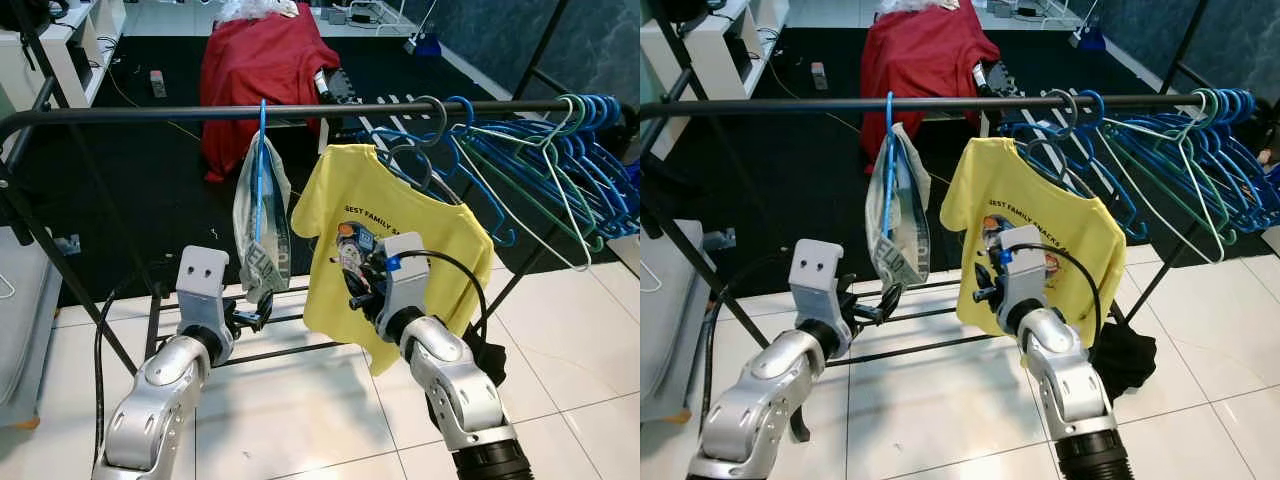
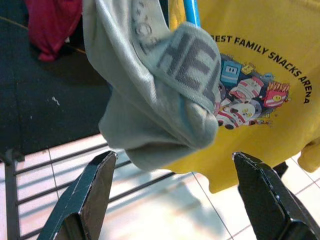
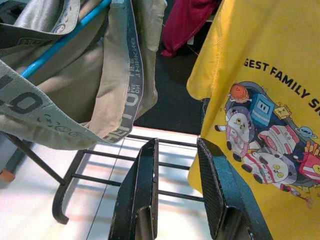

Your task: Hang hanger

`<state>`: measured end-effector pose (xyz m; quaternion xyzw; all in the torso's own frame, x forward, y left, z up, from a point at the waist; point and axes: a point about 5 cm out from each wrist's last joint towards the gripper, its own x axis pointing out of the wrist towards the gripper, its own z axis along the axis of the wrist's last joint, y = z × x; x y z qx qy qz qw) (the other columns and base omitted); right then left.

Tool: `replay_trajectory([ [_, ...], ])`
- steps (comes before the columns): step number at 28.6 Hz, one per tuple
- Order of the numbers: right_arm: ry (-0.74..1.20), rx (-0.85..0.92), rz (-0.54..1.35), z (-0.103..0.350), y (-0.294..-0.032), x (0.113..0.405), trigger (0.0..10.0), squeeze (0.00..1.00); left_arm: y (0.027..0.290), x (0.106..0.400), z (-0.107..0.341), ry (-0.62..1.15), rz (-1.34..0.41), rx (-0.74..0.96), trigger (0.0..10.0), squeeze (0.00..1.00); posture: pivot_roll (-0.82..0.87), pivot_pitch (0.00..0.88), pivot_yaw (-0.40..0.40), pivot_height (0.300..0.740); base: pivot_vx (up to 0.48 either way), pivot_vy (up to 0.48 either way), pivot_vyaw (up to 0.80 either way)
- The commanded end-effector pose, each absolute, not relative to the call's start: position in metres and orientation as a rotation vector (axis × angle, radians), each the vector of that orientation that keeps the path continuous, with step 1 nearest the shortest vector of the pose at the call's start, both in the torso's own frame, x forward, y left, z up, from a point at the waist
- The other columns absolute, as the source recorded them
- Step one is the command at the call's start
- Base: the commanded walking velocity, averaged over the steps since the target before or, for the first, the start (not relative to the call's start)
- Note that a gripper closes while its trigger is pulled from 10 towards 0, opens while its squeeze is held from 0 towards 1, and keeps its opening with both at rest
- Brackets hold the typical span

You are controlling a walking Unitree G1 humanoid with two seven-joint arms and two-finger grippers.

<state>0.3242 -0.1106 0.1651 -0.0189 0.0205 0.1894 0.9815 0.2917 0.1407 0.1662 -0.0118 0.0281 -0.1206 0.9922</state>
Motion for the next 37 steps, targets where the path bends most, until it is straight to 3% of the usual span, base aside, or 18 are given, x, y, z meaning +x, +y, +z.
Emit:
replay_trajectory([
  [1,0.039,-0.037,0.378,0.164,-0.111,0.324,10.0,0.0,0.138,0.289,0.165,0.065,-0.253,-0.035,10.0,0.0,-0.05,0.225,-0.087,0.74,0.0,0.0,0.0],
  [19,0.041,-0.066,0.385,0.162,-0.112,0.321,10.0,0.0,0.127,0.282,0.165,0.06,-0.316,-0.012,10.0,0.0,-0.06,0.209,-0.088,0.74,0.0,0.0,0.0],
  [37,0.05,-0.077,0.384,0.16,-0.113,0.321,10.0,0.0,0.131,0.286,0.165,0.071,-0.264,-0.017,10.0,0.0,-0.06,0.218,-0.089,0.74,0.0,-0.315,0.0],
])
